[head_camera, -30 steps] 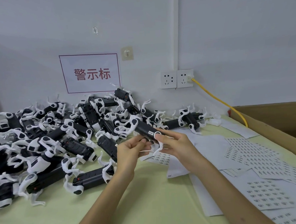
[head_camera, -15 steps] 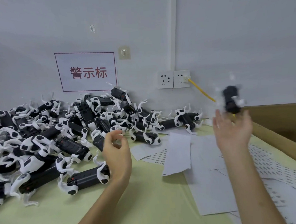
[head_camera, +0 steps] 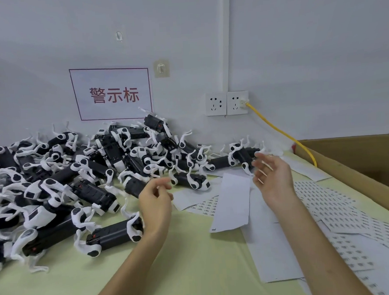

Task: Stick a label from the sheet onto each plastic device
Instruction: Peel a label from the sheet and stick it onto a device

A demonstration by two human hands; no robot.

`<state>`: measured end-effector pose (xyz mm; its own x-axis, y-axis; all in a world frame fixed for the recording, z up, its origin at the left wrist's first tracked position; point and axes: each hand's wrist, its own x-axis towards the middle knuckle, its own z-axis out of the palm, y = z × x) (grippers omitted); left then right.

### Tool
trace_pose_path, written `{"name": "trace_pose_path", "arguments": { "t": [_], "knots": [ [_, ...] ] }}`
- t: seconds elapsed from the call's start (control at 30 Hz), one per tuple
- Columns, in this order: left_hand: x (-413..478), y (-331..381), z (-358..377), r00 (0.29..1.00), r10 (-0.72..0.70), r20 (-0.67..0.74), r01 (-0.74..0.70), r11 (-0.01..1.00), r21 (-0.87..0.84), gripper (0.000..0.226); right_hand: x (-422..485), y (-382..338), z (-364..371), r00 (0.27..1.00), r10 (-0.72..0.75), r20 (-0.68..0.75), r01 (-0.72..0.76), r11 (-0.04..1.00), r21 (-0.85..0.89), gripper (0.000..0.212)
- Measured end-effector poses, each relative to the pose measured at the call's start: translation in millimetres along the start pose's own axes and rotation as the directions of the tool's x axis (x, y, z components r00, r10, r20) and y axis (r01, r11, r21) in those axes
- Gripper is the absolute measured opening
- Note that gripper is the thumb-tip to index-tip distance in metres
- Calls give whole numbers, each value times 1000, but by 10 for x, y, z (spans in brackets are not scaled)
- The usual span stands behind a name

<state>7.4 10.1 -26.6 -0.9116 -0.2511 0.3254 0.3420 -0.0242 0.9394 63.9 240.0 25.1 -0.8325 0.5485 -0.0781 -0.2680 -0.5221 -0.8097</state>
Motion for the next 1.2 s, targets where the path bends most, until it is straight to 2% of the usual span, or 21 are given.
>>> {"name": "trace_pose_path", "arguments": {
  "t": [0.1, 0.23, 0.3, 0.43, 0.6, 0.67, 0.73, 0.8, 0.93, 1.0, 1.07, 1.1, 1.13, 1.2],
  "knots": [
    [-95, 63, 43, 973, 190, 133, -195, 981, 22, 41, -41, 99, 82, 996, 16, 90, -3, 990, -139, 19],
    [-251, 96, 100, 887, 347, 306, -370, 929, 20, 49, -97, 224, 176, 973, 66, 223, 9, 948, -318, 18],
    [-288, 97, 106, 827, 423, 370, -466, 885, 28, 48, -133, 293, 225, 946, 112, 305, 17, 921, -390, 19],
    [-312, 77, 96, 658, 593, 465, -687, 725, 48, 38, -234, 469, 315, 878, 245, 411, 11, 849, -529, 25],
    [-308, 86, 93, 590, 676, 441, -759, 651, 18, 36, -293, 562, 375, 876, 301, 378, -13, 797, -604, 30],
    [-319, 96, 106, 569, 706, 422, -777, 629, -3, 35, -333, 567, 373, 819, 405, 406, -107, 804, -585, 35],
    [-345, 114, 118, 535, 733, 420, -798, 602, -34, 36, -378, 582, 377, 721, 510, 470, -224, 813, -538, 46],
    [-355, 121, 120, 507, 745, 434, -811, 582, -53, 35, -382, 606, 389, 688, 520, 507, -301, 840, -452, 51],
    [-320, 128, 113, 528, 693, 491, -779, 626, -46, 34, -311, 621, 378, 744, 420, 520, -251, 896, -366, 39],
    [-323, 123, 111, 617, 592, 519, -690, 724, -6, 33, -279, 617, 360, 778, 367, 510, -190, 911, -366, 26],
    [-322, 152, 95, 741, 415, 528, -461, 886, -50, 30, -259, 617, 359, 826, 285, 486, -96, 921, -378, 17],
    [-310, 175, 90, 776, 333, 536, -325, 939, -114, 27, -260, 614, 365, 858, 234, 456, -54, 926, -373, 14],
    [-293, 195, 84, 804, 276, 527, -213, 961, -178, 25, -260, 610, 365, 892, 176, 417, -6, 926, -377, 20],
    [-225, 228, 50, 866, 188, 464, -83, 968, -239, 20, -272, 576, 373, 922, 57, 384, 110, 910, -400, 38]
  ]
}}
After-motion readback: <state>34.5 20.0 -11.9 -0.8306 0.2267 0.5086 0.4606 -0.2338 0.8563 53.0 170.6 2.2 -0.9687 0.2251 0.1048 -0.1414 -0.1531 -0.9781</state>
